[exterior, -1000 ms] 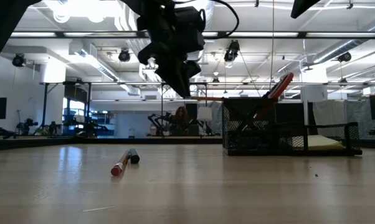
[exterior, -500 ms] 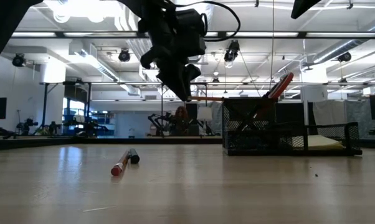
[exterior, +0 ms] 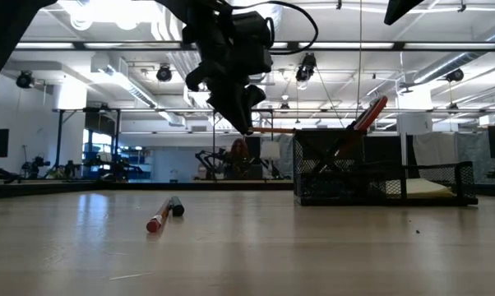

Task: Pick and place office supplies into organizer
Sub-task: Put the top pencil into the desk organizer

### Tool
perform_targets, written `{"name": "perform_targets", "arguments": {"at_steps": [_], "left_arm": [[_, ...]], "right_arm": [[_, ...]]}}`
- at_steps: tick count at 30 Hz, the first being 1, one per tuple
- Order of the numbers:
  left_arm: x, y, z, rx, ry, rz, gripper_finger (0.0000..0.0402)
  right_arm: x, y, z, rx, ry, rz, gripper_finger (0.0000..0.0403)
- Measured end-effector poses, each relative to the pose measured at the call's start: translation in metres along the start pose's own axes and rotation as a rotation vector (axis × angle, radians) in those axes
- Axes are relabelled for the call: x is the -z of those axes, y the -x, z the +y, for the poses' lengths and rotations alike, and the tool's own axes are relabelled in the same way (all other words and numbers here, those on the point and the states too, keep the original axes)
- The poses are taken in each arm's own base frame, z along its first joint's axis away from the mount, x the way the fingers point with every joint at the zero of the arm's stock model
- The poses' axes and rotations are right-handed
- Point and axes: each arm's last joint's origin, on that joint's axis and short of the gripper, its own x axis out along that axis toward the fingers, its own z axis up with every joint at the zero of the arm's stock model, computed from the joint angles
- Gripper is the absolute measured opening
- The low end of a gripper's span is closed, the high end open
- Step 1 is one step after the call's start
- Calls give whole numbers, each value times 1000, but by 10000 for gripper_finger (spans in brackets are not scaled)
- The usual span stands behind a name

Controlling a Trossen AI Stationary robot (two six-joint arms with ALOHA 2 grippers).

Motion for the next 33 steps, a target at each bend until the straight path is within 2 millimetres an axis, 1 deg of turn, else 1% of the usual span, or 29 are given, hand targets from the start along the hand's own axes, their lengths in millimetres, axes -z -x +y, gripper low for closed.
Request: {"name": "perform_targets", "arguments": {"at_steps": [2,5,9,14,17,20,26,30,32,33], "left_arm": [[-1,0,-1,2,-4,0,69],[-2,-1,-2,0,-7,-3,43],[-4,-1,-2,-65,-17,25,12],[-6,-1,-4,-83,-22,45,9],[-11,4,-9,-115,-35,76,9],[-19,12,-17,-172,-106,154,9],[-39,35,-30,-392,-212,312,9],[-49,47,-40,-523,-395,466,9],[-50,45,-46,-529,-502,545,9],[-51,44,-48,-526,-526,550,9]], "right_arm": [[0,0,0,0,1,0,9],[0,0,0,0,1,0,9],[0,0,0,0,2,0,9],[0,0,0,0,5,0,9],[0,0,0,0,9,0,9],[0,0,0,0,27,0,9],[0,0,0,0,37,0,9],[0,0,0,0,44,0,9],[0,0,0,-1,63,1,9],[0,0,0,-1,71,2,9]]}}
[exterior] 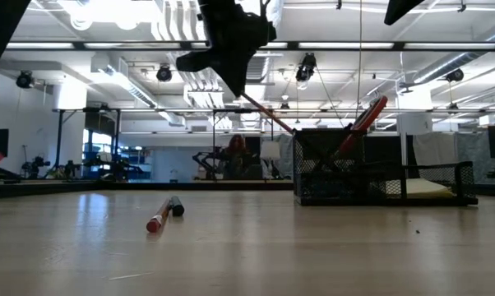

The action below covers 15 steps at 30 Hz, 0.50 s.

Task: Pick and place office supplies into organizer
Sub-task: Put the top pencil into the desk organizer

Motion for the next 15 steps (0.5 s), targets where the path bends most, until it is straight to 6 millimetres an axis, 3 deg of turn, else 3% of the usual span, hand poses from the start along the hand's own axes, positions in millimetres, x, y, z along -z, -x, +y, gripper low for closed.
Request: {"name": "perform_targets", "arguments": {"at_steps": [9,15], "left_arm": [[-23,6,-11,-91,-147,78,9],[-24,10,-4,-230,-73,196,9]], "right_arm": [[1,0,1,-23,51,46,9],[3,0,1,-53,48,106,9]]}}
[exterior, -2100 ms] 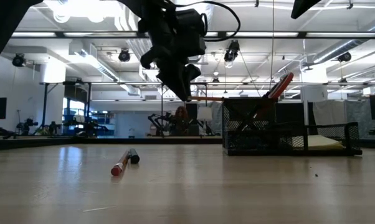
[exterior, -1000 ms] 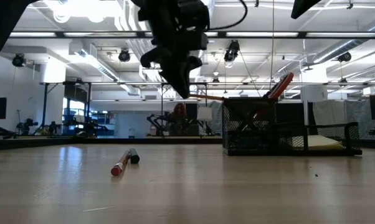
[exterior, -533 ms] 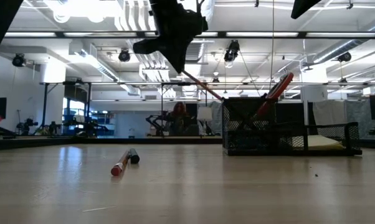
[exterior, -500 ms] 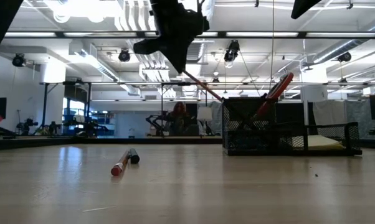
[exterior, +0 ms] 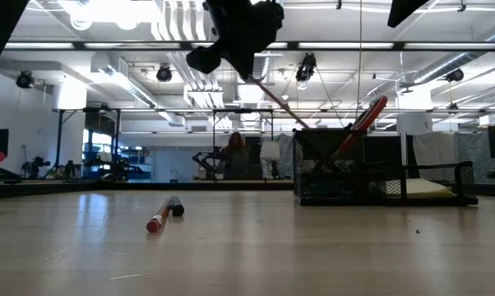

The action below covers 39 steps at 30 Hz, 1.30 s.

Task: Pick and place office supplies into organizer
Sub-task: Put the top pencil into the desk organizer

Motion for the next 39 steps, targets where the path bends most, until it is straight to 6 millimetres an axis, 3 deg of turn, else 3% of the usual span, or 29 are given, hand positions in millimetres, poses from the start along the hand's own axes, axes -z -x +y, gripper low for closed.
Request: {"name": "perform_targets", "arguments": {"at_steps": [6,12,15,20,27,39], "left_arm": [[10,19,11,-62,11,35,8],[1,56,-1,-49,-72,-104,8],[-7,64,-7,-55,-109,-114,8],[-19,53,-19,-30,-175,-66,8],[-26,39,-20,-12,-199,-41,8],[-58,19,-31,-6,-276,-40,8]], "right_arm": [[1,0,1,-15,22,30,9],[3,-2,1,-9,32,36,9],[6,-5,1,1,37,44,9],[15,-14,3,15,59,96,9],[26,-24,5,37,40,158,9],[29,-22,6,23,33,170,9]]}}
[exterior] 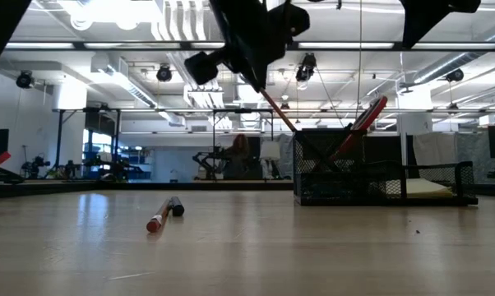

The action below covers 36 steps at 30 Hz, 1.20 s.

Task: Pick and place office supplies into organizer
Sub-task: Put the top pencil into the desk organizer, then put the pencil into the desk organizer

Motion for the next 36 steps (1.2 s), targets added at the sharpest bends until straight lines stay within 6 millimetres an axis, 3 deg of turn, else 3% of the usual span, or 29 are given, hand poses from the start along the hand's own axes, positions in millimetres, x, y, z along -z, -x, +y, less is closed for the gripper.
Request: {"name": "perform_targets", "arguments": {"at_steps": [15,20,31,36], "left_arm": [[-31,-21,0,-11,12,-27,10],[-33,-21,2,-17,29,-44,45],[-22,-10,13,-50,214,-117,145],[2,6,17,-53,339,-123,157]], "right_arm": [[0,0,0,-1,1,3,9],[0,0,0,-1,5,4,9],[0,0,-1,-3,26,3,9],[0,2,-3,-10,28,0,9]]}}
